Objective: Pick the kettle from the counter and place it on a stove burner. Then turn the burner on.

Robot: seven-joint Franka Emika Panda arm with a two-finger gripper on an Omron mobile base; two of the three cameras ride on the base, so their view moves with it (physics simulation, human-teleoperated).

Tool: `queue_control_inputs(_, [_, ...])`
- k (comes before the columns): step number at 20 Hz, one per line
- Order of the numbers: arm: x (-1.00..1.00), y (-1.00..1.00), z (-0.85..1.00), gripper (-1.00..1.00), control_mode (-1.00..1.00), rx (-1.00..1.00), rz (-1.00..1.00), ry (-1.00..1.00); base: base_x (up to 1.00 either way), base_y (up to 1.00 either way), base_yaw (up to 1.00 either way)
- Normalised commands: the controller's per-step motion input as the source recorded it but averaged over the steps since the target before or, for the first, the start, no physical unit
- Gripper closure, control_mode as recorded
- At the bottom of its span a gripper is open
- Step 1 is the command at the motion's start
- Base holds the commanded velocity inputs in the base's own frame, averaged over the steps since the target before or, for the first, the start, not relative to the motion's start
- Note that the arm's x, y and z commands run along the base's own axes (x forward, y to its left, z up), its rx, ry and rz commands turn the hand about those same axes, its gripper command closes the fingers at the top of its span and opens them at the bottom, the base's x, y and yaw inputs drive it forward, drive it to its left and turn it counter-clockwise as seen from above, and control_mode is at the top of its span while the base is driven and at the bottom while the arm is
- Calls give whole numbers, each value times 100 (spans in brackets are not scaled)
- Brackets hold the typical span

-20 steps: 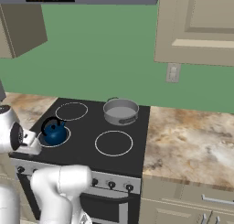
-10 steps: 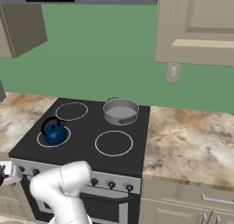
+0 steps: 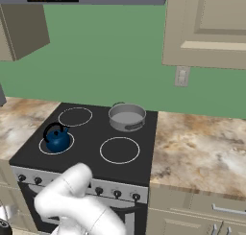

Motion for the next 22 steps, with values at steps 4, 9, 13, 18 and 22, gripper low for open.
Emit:
queue_control_inputs(4, [-16, -19, -24, -100, -100, 62, 0, -63, 0, 0, 0])
queue_control_inputs(9, [-19, -9, -13, -100, -100, 57, 0, -47, 0, 0, 0])
queue_control_inputs(13, [0, 0, 0, -100, -100, 4, 0, -5, 0, 0, 0])
queue_control_inputs(18, [25, 9, 0, -100, -100, 0, -4, 0, 0, 0, 0])
queue_control_inputs(22, [52, 22, -1, -100, -100, 0, -11, 0, 0, 0, 0])
